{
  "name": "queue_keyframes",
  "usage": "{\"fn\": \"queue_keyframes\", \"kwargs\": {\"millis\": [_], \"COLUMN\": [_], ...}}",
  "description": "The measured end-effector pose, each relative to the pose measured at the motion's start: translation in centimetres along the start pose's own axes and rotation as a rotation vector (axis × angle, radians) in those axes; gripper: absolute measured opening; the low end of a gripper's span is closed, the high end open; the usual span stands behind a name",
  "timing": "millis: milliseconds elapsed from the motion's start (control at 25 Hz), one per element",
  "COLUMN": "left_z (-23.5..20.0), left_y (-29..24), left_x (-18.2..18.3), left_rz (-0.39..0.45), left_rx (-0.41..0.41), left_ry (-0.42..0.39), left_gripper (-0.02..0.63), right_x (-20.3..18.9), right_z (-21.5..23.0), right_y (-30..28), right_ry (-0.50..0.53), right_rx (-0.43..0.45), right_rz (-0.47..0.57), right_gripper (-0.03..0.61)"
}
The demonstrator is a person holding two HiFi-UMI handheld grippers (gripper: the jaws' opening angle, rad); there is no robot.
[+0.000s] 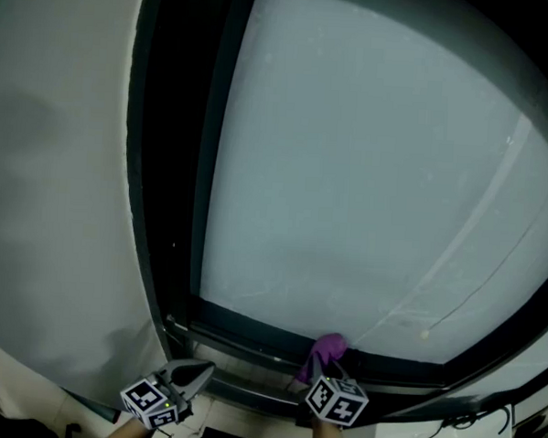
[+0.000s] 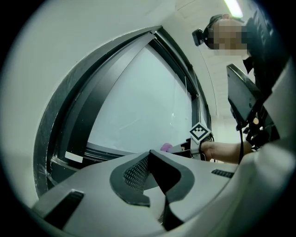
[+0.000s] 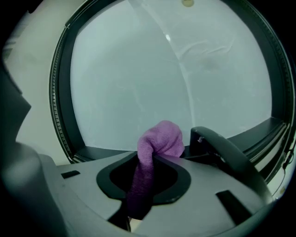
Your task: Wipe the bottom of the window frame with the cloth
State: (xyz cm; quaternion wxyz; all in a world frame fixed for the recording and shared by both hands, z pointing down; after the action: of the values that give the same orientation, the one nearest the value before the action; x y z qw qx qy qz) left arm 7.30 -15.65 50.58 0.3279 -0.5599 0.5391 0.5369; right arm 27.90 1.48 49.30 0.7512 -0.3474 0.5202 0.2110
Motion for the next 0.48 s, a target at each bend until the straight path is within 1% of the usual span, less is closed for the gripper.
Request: {"fn": "queue_keyframes", "kwargs": {"millis": [200,280,480], "left_z": [0.0,-0.3,-0.6], "left_y": [-0.3,-0.5,-0.3], "left_x": [-0.3,-0.2,-0.1], "left_rz": [-0.008,-0.002,0.016], "left_rx": [0.001,0.005,0.013], "left_ry": [0.008,0.003,-0.013], "left_gripper": [0.005,0.005,0.005], "right_x": [0.0,0.1,-0.4], "right_z": [-0.3,-0.7,-1.8], "right_y": [0.0,-0.1,-0.3], "right_ry": [0.010,0.001,0.022], "right_rx": [0.048,0.071,0.105], "right_rz": [-0.042,-0.048,-0.078], "right_gripper": [0.084,0.084,0.084]}}
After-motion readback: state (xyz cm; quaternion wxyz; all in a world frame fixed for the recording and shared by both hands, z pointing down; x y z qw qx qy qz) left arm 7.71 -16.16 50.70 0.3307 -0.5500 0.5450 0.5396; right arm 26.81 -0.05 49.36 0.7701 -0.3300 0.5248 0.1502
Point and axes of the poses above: the fingertips, and each gripper's own axes: y backward along the fingers, z to its right, x out of its top, the point moved 3 cm from there along y, backward along the fingers, and after that the axes turned 7 degrees about z, right-handed, at the moved point
